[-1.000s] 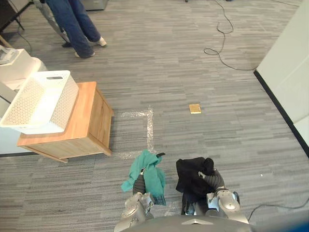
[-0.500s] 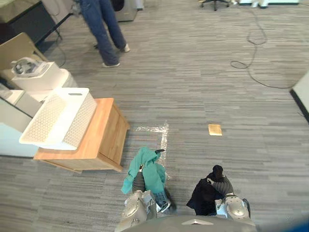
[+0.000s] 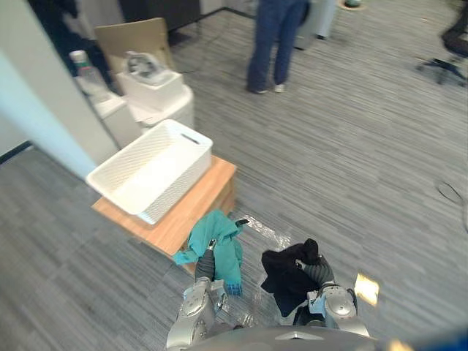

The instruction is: Tidy the bed and pick cloth on bed and put in laundry

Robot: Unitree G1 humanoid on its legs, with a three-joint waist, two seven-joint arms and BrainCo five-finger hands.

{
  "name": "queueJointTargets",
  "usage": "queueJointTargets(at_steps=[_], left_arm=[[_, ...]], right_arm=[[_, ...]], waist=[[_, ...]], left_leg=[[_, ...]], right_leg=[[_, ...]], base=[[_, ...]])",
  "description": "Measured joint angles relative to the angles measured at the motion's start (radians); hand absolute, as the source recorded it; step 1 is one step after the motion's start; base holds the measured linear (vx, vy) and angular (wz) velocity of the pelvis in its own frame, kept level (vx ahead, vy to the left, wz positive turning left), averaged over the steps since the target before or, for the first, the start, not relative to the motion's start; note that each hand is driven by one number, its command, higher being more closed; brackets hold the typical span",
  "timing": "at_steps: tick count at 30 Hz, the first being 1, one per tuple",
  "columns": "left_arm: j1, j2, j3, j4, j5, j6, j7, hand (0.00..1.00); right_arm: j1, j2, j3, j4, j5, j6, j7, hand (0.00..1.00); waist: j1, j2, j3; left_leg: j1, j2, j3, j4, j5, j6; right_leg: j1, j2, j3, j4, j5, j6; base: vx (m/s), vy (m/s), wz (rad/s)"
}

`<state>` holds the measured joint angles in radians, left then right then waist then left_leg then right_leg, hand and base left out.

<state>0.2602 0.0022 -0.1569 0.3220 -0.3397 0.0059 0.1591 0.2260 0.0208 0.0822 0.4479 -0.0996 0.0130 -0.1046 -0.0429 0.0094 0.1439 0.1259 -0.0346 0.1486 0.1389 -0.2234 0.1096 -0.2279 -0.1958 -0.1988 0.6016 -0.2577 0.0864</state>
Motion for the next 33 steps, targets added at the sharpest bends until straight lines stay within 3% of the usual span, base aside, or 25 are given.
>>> queueJointTargets(at_steps=[1, 3, 4, 5, 6, 9, 12, 13, 14, 15, 17, 19, 20, 21, 22, 23, 24, 25, 28, 31, 32, 33], left_arm=[[-0.004, 0.005, 0.002, 0.029, 0.011, -0.003, 0.000, 1.00], [-0.022, 0.013, 0.004, 0.067, 0.016, -0.003, 0.000, 1.00], [-0.025, 0.015, 0.006, 0.076, 0.018, -0.003, 0.000, 1.00], [-0.024, 0.016, 0.004, 0.079, 0.018, -0.003, 0.000, 1.00], [-0.020, 0.016, 0.004, 0.093, 0.022, -0.001, -0.001, 1.00], [0.010, -0.001, 0.002, 0.094, 0.040, 0.000, -0.021, 1.00], [0.011, -0.035, 0.019, 0.082, 0.038, -0.003, -0.029, 1.00], [0.016, -0.048, 0.019, 0.080, 0.036, -0.004, -0.029, 1.00], [0.025, -0.053, 0.020, 0.080, 0.035, -0.003, -0.029, 1.00], [0.028, -0.053, 0.019, 0.079, 0.036, -0.004, -0.028, 1.00], [0.021, -0.053, 0.019, 0.078, 0.037, -0.004, -0.028, 1.00], [0.010, -0.054, 0.021, 0.074, 0.037, -0.004, -0.028, 1.00], [0.010, -0.053, 0.020, 0.064, 0.038, -0.004, -0.026, 1.00], [0.009, -0.053, 0.011, 0.052, 0.044, -0.004, -0.026, 1.00], [0.014, -0.053, -0.001, 0.033, 0.057, -0.006, -0.029, 1.00], [0.013, -0.050, 0.000, 0.037, 0.059, -0.008, -0.030, 1.00], [-0.007, -0.044, 0.002, 0.030, 0.060, -0.012, -0.028, 1.00], [-0.008, -0.025, 0.000, 0.007, 0.060, -0.014, -0.030, 1.00], [0.001, 0.000, -0.003, 0.003, 0.087, -0.010, -0.031, 1.00], [0.034, 0.010, -0.041, 0.001, 0.100, -0.010, -0.042, 1.00], [0.036, 0.013, -0.062, 0.001, 0.103, -0.010, -0.049, 1.00], [0.035, 0.019, -0.077, 0.001, 0.118, -0.011, -0.051, 1.00]], right_arm=[[0.009, 0.000, -0.001, 0.000, 0.004, 0.000, -0.001, 1.00], [0.010, 0.000, -0.013, 0.000, 0.018, 0.000, -0.002, 1.00], [0.009, 0.005, -0.034, 0.001, 0.025, 0.000, -0.001, 1.00], [0.010, 0.006, -0.044, 0.001, 0.035, 0.000, -0.002, 1.00], [0.011, 0.003, -0.054, 0.001, 0.039, 0.001, 0.000, 1.00], [-0.028, -0.023, -0.065, -0.001, 0.040, 0.000, 0.003, 1.00], [-0.029, -0.033, -0.025, -0.007, 0.041, 0.000, 0.009, 1.00], [-0.024, -0.043, 0.001, -0.029, 0.041, 0.000, 0.013, 1.00], [-0.024, -0.042, 0.022, -0.047, 0.041, -0.001, 0.015, 1.00], [-0.026, -0.040, 0.027, -0.060, 0.041, -0.007, 0.015, 1.00], [-0.046, -0.042, 0.018, -0.062, 0.041, -0.011, 0.012, 1.00], [-0.062, -0.057, 0.004, -0.059, 0.041, -0.008, 0.010, 1.00], [-0.067, -0.064, 0.004, -0.059, 0.040, -0.008, 0.010, 1.00], [-0.070, -0.073, 0.004, -0.061, 0.039, -0.008, 0.010, 1.00], [-0.068, -0.079, 0.001, -0.060, 0.039, -0.008, 0.013, 1.00], [-0.075, -0.074, -0.004, -0.044, 0.038, -0.006, 0.013, 1.00], [-0.072, -0.062, -0.005, -0.040, 0.038, -0.005, 0.014, 1.00], [-0.074, -0.052, 0.001, -0.040, 0.038, -0.005, 0.016, 1.00], [-0.080, -0.026, 0.008, -0.040, 0.037, -0.006, 0.026, 1.00], [-0.065, -0.024, 0.016, -0.046, 0.037, -0.009, 0.032, 1.00], [-0.061, -0.026, 0.018, -0.048, 0.037, -0.009, 0.032, 1.00], [-0.063, -0.032, 0.017, -0.049, 0.037, -0.009, 0.030, 1.00]], waist=[[0.001, 0.002, -0.003], [0.001, -0.008, 0.002], [0.002, -0.029, 0.008], [0.002, -0.029, 0.013], [0.007, -0.016, 0.017], [0.003, 0.052, 0.010], [0.013, 0.041, 0.031], [0.011, 0.046, 0.035], [0.024, 0.048, 0.035], [0.038, 0.038, 0.033], [0.034, 0.042, 0.031], [0.034, 0.044, 0.032], [0.035, 0.044, 0.033], [0.033, 0.047, 0.031], [0.031, 0.061, 0.027], [0.031, 0.048, 0.025], [0.020, 0.016, 0.034], [0.029, -0.007, 0.030], [0.033, -0.019, 0.029], [0.029, -0.009, 0.025], [0.023, -0.006, 0.023], [0.010, -0.010, 0.024]], left_leg=[[-0.001, 0.004, -0.052, 0.004, -0.010, -0.019], [0.002, 0.006, -0.137, 0.008, -0.027, -0.049], [0.007, 0.009, -0.193, 0.024, -0.050, -0.068], [0.008, 0.014, -0.219, 0.032, -0.065, -0.081], [0.013, 0.046, -0.244, 0.041, -0.084, -0.106], [-0.009, 0.124, -0.240, 0.112, -0.086, -0.151], [-0.128, 0.146, -0.193, 0.450, -0.032, -0.197], [-0.188, 0.183, -0.129, 0.585, 0.018, -0.196], [-0.238, 0.251, -0.010, 0.705, 0.113, -0.188], [-0.272, 0.321, 0.116, 0.787, 0.160, -0.167], [-0.320, 0.374, 0.252, 0.827, 0.067, -0.133], [-0.353, 0.363, 0.319, 0.742, 0.006, -0.145], [-0.354, 0.327, 0.333, 0.623, 0.002, -0.151], [-0.340, 0.263, 0.331, 0.385, 0.041, -0.156], [-0.313, 0.216, 0.335, 0.169, 0.150, -0.091], [-0.289, 0.193, 0.338, 0.142, 0.147, -0.078], [-0.278, 0.150, 0.324, 0.099, 0.167, -0.066], [-0.277, 0.123, 0.311, 0.068, 0.166, -0.065], [-0.212, 0.096, 0.308, -0.006, 0.163, -0.069], [-0.104, 0.096, 0.307, -0.084, 0.150, -0.089], [-0.069, 0.097, 0.305, -0.108, 0.142, -0.091], [-0.058, 0.103, 0.294, -0.115, 0.127, -0.088]], right_leg=[[-0.002, 0.044, 0.110, -0.179, 0.038, 0.013], [0.000, 0.073, 0.223, -0.398, 0.124, 0.019], [0.005, 0.072, 0.270, -0.468, 0.186, 0.045], [0.019, 0.075, 0.266, -0.464, 0.229, 0.059], [0.028, 0.104, 0.254, -0.435, 0.272, 0.032], [0.052, 0.146, 0.157, -0.382, 0.199, -0.030], [0.174, 0.138, 0.070, -0.417, 0.157, -0.055], [0.218, 0.143, 0.040, -0.441, 0.150, -0.063], [0.265, 0.145, 0.021, -0.470, 0.145, -0.073], [0.293, 0.139, 0.016, -0.499, 0.141, -0.082], [0.320, 0.108, -0.013, -0.525, 0.130, -0.084], [0.344, 0.074, -0.045, -0.533, 0.134, -0.062], [0.353, 0.056, -0.066, -0.534, 0.132, -0.051], [0.370, 0.041, -0.087, -0.534, 0.126, -0.029], [0.389, 0.046, -0.101, -0.534, 0.108, 0.004], [0.401, 0.029, -0.114, -0.535, 0.097, 0.019], [0.408, 0.003, -0.135, -0.533, 0.102, 0.028], [0.413, -0.009, -0.137, -0.540, 0.111, 0.034], [0.436, -0.020, -0.128, -0.511, 0.153, 0.049], [0.348, -0.052, -0.107, -0.205, 0.162, 0.035], [0.259, -0.075, -0.079, -0.021, 0.212, -0.005], [0.180, -0.090, -0.057, 0.123, 0.191, -0.019]], base=[[0.28, -0.233, 1.34], [0.30, -0.332, 1.40], [0.38, -0.492, 1.40], [0.38, -0.515, 1.25], [0.31, -0.421, 0.83], [0.31, -0.312, 0.79], [0.25, -0.235, 0.90], [0.24, -0.155, 0.58], [0.25, -0.110, 0.53], [0.26, -0.091, 0.38], [0.32, -0.015, 0.48], [0.26, 0.055, 0.48], [0.23, 0.112, 0.45], [0.31, 0.170, 0.57], [0.33, 0.183, 0.65], [0.34, 0.169, 0.86], [0.31, 0.145, 0.82], [0.31, 0.121, 0.70], [0.24, 0.076, 0.15], [0.22, 0.095, -0.05], [0.20, 0.047, 0.08], [0.20, 0.028, 0.14]])
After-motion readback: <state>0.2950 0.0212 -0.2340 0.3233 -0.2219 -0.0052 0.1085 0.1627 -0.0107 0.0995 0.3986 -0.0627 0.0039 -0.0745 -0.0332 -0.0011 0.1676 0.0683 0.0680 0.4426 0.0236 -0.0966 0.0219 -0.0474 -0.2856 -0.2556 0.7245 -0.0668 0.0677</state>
